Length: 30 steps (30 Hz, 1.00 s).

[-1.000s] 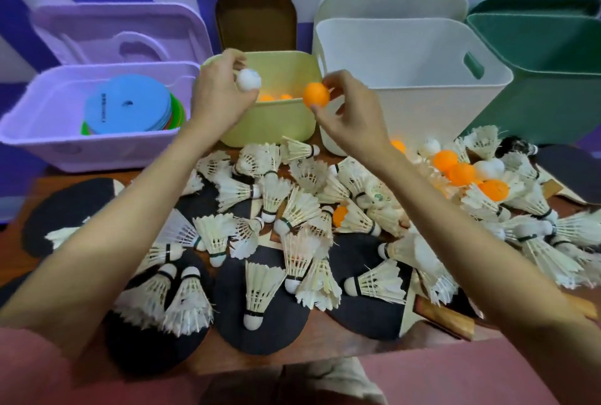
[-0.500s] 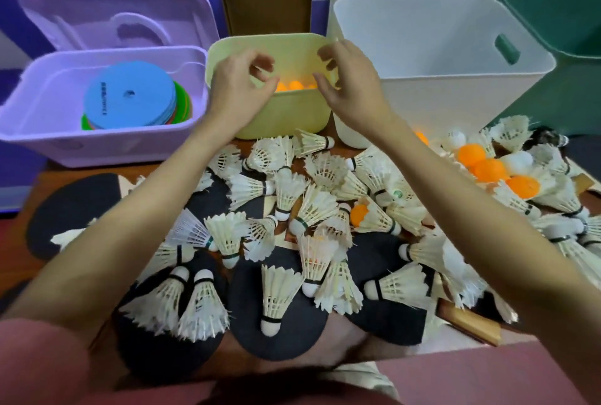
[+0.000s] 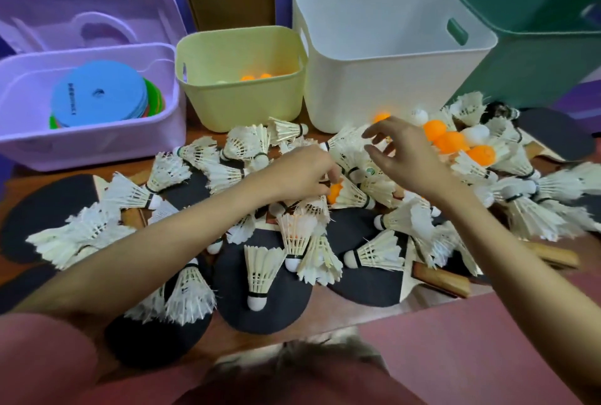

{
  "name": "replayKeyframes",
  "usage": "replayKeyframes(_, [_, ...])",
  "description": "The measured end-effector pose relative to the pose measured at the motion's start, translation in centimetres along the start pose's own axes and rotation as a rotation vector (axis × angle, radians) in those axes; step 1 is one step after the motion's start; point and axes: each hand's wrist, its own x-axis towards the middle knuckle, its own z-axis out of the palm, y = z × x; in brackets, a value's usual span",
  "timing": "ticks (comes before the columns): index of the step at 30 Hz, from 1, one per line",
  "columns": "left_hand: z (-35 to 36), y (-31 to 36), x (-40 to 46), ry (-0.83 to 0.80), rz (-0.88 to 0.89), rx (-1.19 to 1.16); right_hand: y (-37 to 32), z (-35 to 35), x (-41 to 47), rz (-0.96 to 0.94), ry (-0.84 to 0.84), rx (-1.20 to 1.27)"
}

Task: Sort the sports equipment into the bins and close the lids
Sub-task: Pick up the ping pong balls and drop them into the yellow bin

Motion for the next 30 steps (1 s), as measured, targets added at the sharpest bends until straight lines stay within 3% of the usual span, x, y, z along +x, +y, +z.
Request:
replayKeyframes(4, [-0.5,0.4,-0.6,0.008,-0.023,0.043,-0.8,0.5,-1.7,-0.071,-0.099,-0.007])
replayKeyframes(8, [-1.6,0.7,-2.9,-0.031,-0.113,-0.065,-1.7,1.8,-1.6,-0.187,-0.320,-0.072])
replayKeyframes(13, [-1.0,-0.1,-4.3,-0.247,-0.257,-0.075,-3.3,3.3,0.1,-0.219,-0.442,-0.375])
replayKeyframes(16, [-1.1,-0.4,-4.6,-0.266,-0.282,-0.148,-4.2,3.5,0.9,-0.209,-0.528,-0.526])
replayKeyframes(30, [-1.7,0.1,-6.6,-0.369,-0.336,-0.238,-3.8,0.9,-1.5,-0.215,-0.575,-0.485])
